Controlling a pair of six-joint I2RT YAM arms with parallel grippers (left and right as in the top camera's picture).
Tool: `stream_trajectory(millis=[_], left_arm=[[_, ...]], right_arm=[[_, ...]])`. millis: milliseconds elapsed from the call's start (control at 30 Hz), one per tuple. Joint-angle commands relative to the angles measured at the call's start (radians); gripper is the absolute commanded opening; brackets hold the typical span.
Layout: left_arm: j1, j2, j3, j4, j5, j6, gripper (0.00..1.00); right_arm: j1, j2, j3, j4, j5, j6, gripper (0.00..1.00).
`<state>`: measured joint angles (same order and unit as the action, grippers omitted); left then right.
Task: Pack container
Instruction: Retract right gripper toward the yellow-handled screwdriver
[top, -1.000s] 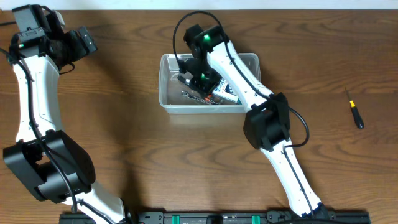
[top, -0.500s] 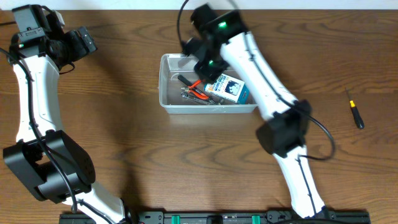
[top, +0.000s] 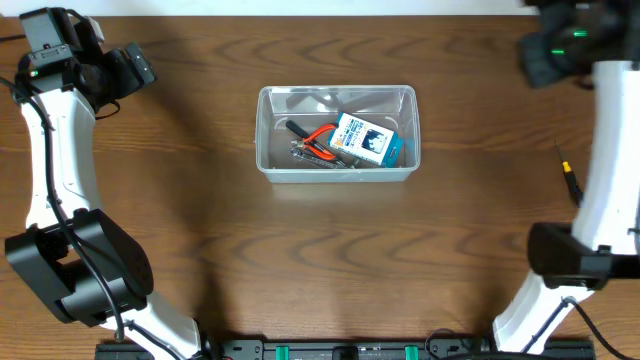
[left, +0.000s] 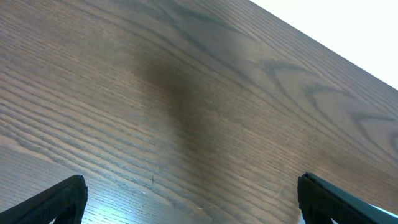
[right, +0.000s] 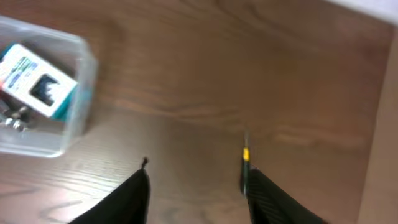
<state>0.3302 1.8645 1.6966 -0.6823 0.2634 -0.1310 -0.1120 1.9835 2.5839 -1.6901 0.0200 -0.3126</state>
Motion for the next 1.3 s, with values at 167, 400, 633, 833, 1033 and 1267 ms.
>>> stream_trajectory(millis=[167, 400, 633, 833, 1033, 1267], left_arm=[[0.0, -0.016, 0.016, -0.003, 0.009, -0.004, 0.98], [0.0, -0.016, 0.016, -0.003, 0.009, -0.004, 0.98], [0.001, -0.016, 0.016, -0.003, 0.009, -0.004, 0.98], [0.0, -0.016, 0.016, -0.003, 0.009, -0.004, 0.98], [0.0, -0.016, 0.016, -0.003, 0.009, -0.004, 0.98], [0.0, -0.016, 0.016, -0.003, 0.009, -0.004, 0.98]], right_arm=[[-0.271, -0.002, -0.113, 0.02, -0.221, -0.071, 0.68], [-0.382, -0.002, -0.428, 0.15, -0.228, -0.089, 0.42], [-0.48, -0.002, -0.726, 0.328, -0.295, -0.133, 0.41], [-0.503, -0.001, -0.867, 0.456, -0.312, -0.146, 0.4], [-0.503, -0.001, -0.914, 0.524, -0.253, -0.146, 0.38], [-0.502, -0.001, -0.965, 0.578, -0.154, -0.145, 0.41]])
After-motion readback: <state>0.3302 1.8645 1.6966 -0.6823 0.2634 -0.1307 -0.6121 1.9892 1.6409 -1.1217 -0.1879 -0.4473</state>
